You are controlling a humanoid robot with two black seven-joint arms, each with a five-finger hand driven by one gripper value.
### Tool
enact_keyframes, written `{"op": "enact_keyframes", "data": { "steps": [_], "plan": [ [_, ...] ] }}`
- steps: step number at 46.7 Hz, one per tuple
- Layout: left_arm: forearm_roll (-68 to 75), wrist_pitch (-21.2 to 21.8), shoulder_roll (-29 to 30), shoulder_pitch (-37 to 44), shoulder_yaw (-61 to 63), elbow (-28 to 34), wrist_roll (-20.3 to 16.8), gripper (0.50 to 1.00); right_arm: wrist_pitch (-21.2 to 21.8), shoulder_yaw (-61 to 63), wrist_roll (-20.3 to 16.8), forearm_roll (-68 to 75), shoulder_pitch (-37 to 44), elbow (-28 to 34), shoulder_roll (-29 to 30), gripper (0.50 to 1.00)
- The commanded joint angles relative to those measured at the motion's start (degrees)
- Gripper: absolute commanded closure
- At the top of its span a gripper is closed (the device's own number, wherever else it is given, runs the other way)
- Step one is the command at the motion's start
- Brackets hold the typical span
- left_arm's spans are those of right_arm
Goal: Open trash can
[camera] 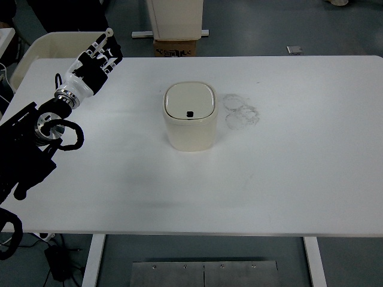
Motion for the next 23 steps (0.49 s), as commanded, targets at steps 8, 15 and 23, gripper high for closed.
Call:
{"op": "enact_keyframes", "data": {
  "steps": [8, 15, 23],
  "plan": [
    [-0.26, 0.26, 0.18, -0.09, 0.00, 0.01, 0.09, 0.500, -0.01, 0.00, 0.00, 0.00, 0.01, 0.00, 0.00, 0.507],
    [-0.18, 0.00, 0.09, -0.09, 0.00, 0.01, 0.09, 0.500, -0.01, 0.00, 0.00, 0.00, -0.08, 0.00, 0.00, 0.507],
    [-0.09, 0.00, 0.35, -0.09, 0.00, -0.43, 0.09, 0.500, -0.01, 0.00, 0.00, 0.00, 0.01, 0.00, 0.00, 0.507]
  ]
}}
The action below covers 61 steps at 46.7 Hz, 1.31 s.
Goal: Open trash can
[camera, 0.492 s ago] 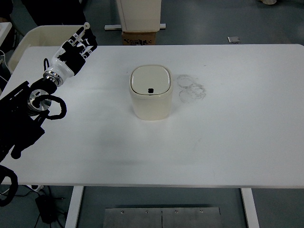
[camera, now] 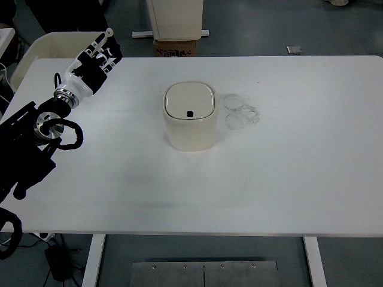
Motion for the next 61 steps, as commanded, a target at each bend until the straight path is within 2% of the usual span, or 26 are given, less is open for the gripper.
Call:
{"op": "enact_keyframes", "data": {
  "steps": [1, 6, 18, 29, 41, 48, 61],
  "plan": [
    [0.00, 0.00, 0.31, 0.11, 0.00, -1.13, 0.00, 0.500, -0.01, 0.00, 0.00, 0.00, 0.00, 0.00, 0.00, 0.507],
    [0.18, 0.53, 2.06, 0.28, 0.18, -4.12, 0.09, 0.500, -0.01, 0.00, 0.00, 0.00, 0.00, 0.00, 0.00, 0.507],
    [0.97, 0.53, 2.68, -0.24, 0.62, -6.58, 0.79, 0.500, -0.01, 0.00, 0.00, 0.00, 0.00, 0.00, 0.00, 0.507],
    [1.41, 2.37, 7.07, -0.77, 2.55, -16.51, 0.79, 0.500, -0.01, 0.00, 0.00, 0.00, 0.00, 0.00, 0.00, 0.507],
    [2.02, 2.11, 12.61, -5.69, 10.36, -22.32, 1.67, 0.500, -0.01, 0.00, 0.00, 0.00, 0.00, 0.00, 0.00, 0.507],
    [5.09, 1.94, 12.96, -8.85, 15.99, -23.81, 3.78, 0.500, -0.01, 0.00, 0.00, 0.00, 0.00, 0.00, 0.00, 0.507],
    [13.01, 1.23, 14.37, -13.42, 23.73, -27.76, 4.04, 0.500, -0.01, 0.00, 0.00, 0.00, 0.00, 0.00, 0.00, 0.507]
  ]
}}
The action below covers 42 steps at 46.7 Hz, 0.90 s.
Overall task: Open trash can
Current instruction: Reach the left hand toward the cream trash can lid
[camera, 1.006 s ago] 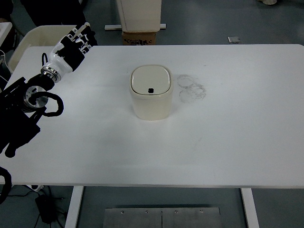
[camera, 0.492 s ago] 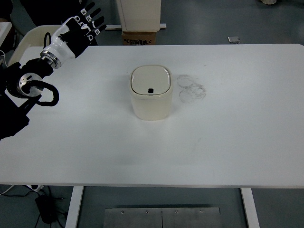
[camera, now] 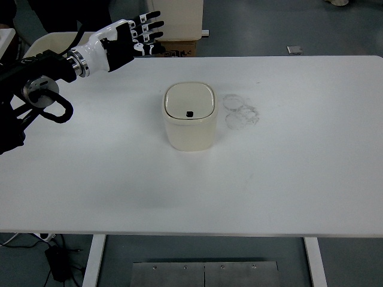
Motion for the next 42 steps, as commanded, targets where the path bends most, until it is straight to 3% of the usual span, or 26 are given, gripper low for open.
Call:
{"op": "enact_keyframes", "data": {
  "steps": [1, 17, 42],
  "plan": [
    [1.27, -0.48, 0.94, -1.08, 1.37, -1.72, -0.04, 0.500, 0.00, 0.00, 0.02, 0.00, 0.01, 0.01, 0.00, 0.507],
    [11.81, -4.61, 3.41, -7.32, 8.14, -7.79, 5.85, 0.500, 0.00, 0.00, 0.02, 0.00, 0.01, 0.01, 0.00, 0.507],
    [25.88, -6.02, 4.20, -12.59, 12.35, -15.35, 5.94, 0.500, 0.00, 0.00, 0.02, 0.00, 0.01, 0.01, 0.00, 0.507]
  ]
}}
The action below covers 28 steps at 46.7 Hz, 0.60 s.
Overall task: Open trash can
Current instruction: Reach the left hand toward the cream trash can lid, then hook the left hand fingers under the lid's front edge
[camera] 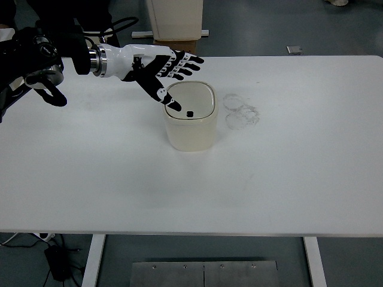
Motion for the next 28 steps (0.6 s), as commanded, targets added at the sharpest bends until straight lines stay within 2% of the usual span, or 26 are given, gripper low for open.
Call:
{"op": "enact_keyframes", "data": {
  "steps": [1, 16, 28],
  "plan": [
    [2.99, -0.11, 0.11, -0.69, 0.96, -0.53, -0.01, 0.500, 0.00, 0.00, 0.01, 0.00, 0.00, 0.00, 0.00, 0.507],
    [13.19, -3.97, 0.90, -1.74, 1.05, -2.73, -0.10, 0.500, 0.00, 0.00, 0.01, 0.00, 0.00, 0.00, 0.00, 0.507],
    [17.85, -4.68, 0.37, -2.10, 2.46, -3.35, -0.10, 0.500, 0.00, 0.00, 0.01, 0.00, 0.00, 0.00, 0.00, 0.507]
  ]
}}
